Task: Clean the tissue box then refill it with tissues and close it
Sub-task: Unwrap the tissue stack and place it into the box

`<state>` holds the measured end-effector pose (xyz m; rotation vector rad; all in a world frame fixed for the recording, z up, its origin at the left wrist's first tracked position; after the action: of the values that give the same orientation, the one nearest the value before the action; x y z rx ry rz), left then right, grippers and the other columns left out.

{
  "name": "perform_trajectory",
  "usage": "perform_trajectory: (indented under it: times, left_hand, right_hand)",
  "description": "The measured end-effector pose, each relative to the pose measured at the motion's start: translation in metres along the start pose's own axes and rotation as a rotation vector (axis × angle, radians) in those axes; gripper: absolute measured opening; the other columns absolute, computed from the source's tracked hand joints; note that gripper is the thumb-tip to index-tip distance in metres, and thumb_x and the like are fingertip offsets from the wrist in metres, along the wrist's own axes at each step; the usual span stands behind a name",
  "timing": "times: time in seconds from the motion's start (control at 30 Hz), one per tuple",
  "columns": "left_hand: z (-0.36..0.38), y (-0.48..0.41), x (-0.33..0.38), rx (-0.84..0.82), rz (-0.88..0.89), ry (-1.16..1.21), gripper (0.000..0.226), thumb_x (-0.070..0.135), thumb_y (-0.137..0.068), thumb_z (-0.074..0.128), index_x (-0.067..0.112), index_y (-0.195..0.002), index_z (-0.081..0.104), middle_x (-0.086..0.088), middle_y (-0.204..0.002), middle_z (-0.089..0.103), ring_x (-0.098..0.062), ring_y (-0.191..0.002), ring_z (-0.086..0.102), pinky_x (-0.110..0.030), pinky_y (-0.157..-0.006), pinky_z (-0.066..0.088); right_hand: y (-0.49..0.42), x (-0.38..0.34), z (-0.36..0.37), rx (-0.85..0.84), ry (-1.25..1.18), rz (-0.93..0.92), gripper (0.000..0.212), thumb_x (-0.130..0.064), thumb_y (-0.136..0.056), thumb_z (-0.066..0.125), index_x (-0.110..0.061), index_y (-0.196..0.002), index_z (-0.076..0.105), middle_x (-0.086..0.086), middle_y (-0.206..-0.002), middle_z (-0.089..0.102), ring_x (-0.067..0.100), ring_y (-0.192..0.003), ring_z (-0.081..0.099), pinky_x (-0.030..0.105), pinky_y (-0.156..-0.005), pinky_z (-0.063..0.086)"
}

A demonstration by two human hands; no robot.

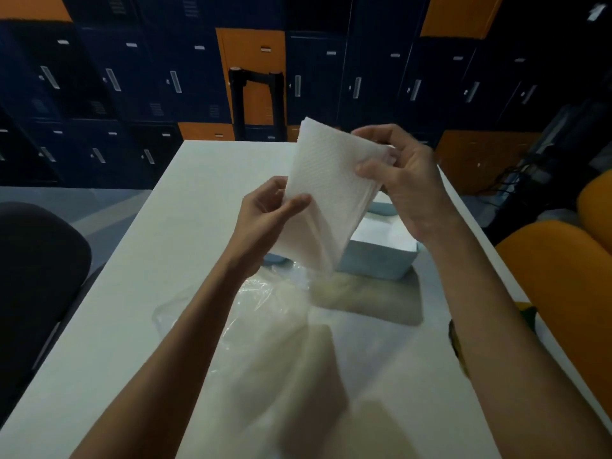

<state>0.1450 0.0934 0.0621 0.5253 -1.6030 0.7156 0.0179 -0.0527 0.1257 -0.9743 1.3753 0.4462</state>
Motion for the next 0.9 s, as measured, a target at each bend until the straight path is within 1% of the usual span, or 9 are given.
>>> perform_trajectory:
  times: [0.07,0.13,0.23,0.3,0.4,0.5,0.67,0.83,0.9]
  left_hand:
    - [0.013,0.004,-0.003,-0.014,0.029,0.108,0.013,0.022,-0.089,0.067,0.017,-0.1,0.062,-0.002,-0.097,0.071,-0.016,-0.088,0.066,-0.046,-0.079,0.055]
    - [0.029,0.012,-0.011,-0.01,0.02,0.198,0.013,0.017,-0.09,0.064,0.015,-0.102,0.061,-0.005,-0.099,0.071,-0.018,-0.089,0.067,-0.041,-0.078,0.057]
    - [0.054,0.025,-0.028,-0.037,-0.038,0.237,0.022,0.013,-0.09,0.065,0.018,-0.111,0.06,-0.001,-0.104,0.072,-0.014,-0.093,0.068,-0.033,-0.079,0.056]
    - [0.064,0.033,-0.036,-0.059,-0.07,0.223,0.033,0.016,-0.086,0.07,0.024,-0.116,0.06,0.005,-0.104,0.071,-0.008,-0.094,0.067,-0.024,-0.075,0.055]
    - [0.069,0.038,-0.043,-0.051,-0.088,0.243,0.052,0.021,-0.08,0.075,0.02,-0.128,0.054,0.0,-0.113,0.067,-0.012,-0.1,0.065,-0.022,-0.075,0.054]
    - [0.07,0.039,-0.042,-0.048,-0.08,0.281,0.053,0.02,-0.076,0.072,0.022,-0.126,0.053,0.0,-0.113,0.066,-0.008,-0.099,0.064,-0.02,-0.074,0.053]
    - [0.075,0.036,-0.036,-0.043,-0.015,0.226,0.057,0.018,-0.073,0.067,0.025,-0.127,0.049,0.002,-0.112,0.063,-0.012,-0.101,0.061,-0.021,-0.074,0.052]
    - [0.08,0.033,-0.031,-0.069,0.06,0.187,0.063,0.019,-0.072,0.065,0.022,-0.131,0.044,-0.006,-0.12,0.058,-0.016,-0.107,0.059,-0.021,-0.08,0.053]
    - [0.082,0.031,-0.032,-0.065,0.072,0.161,0.064,0.021,-0.072,0.065,0.024,-0.132,0.043,-0.005,-0.121,0.058,-0.014,-0.108,0.059,-0.02,-0.083,0.053]
  right_hand:
    - [0.008,0.007,-0.009,0.053,-0.144,0.074,0.033,-0.003,-0.084,0.065,-0.014,-0.115,0.057,0.001,-0.104,0.063,0.019,-0.095,0.064,0.031,-0.078,0.057]
    - [0.022,0.026,-0.01,0.071,-0.119,0.181,0.038,-0.006,-0.083,0.067,-0.009,-0.12,0.056,0.005,-0.105,0.07,0.023,-0.095,0.068,0.038,-0.083,0.057]
    - [0.049,0.063,-0.006,0.124,-0.005,0.31,0.03,-0.006,-0.081,0.071,-0.013,-0.109,0.065,0.003,-0.098,0.073,0.025,-0.094,0.069,0.043,-0.088,0.055]
    - [0.065,0.082,-0.005,0.152,0.069,0.364,0.024,-0.024,-0.078,0.076,-0.027,-0.1,0.067,-0.008,-0.093,0.073,0.017,-0.092,0.068,0.043,-0.087,0.056]
    - [0.081,0.094,-0.008,0.168,0.132,0.363,0.047,-0.056,-0.065,0.077,-0.041,-0.108,0.063,-0.015,-0.102,0.07,0.012,-0.099,0.065,0.047,-0.088,0.055]
    - [0.085,0.099,-0.011,0.197,0.087,0.334,0.037,-0.034,-0.077,0.077,-0.043,-0.109,0.059,-0.017,-0.103,0.069,0.015,-0.1,0.065,0.048,-0.087,0.055]
    - [0.08,0.098,-0.009,0.221,0.185,0.286,0.046,-0.04,-0.069,0.068,-0.059,-0.107,0.052,-0.02,-0.103,0.066,0.021,-0.101,0.063,0.051,-0.082,0.056]
    - [0.074,0.094,-0.003,0.233,0.145,0.217,0.043,-0.019,-0.081,0.065,-0.046,-0.113,0.052,-0.018,-0.107,0.064,0.018,-0.1,0.062,0.052,-0.09,0.052]
    - [0.074,0.098,-0.001,0.252,0.163,0.211,0.045,-0.027,-0.079,0.066,-0.053,-0.113,0.051,-0.02,-0.111,0.063,0.019,-0.104,0.062,0.048,-0.089,0.054]
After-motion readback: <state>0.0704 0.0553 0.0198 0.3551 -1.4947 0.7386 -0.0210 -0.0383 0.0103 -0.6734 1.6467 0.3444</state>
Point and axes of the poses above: each hand's wrist, its own y-axis away from the middle knuckle, its own z-axis out of the palm, x = y × z, the point moved 2 cm from there along -y, towards the middle knuckle
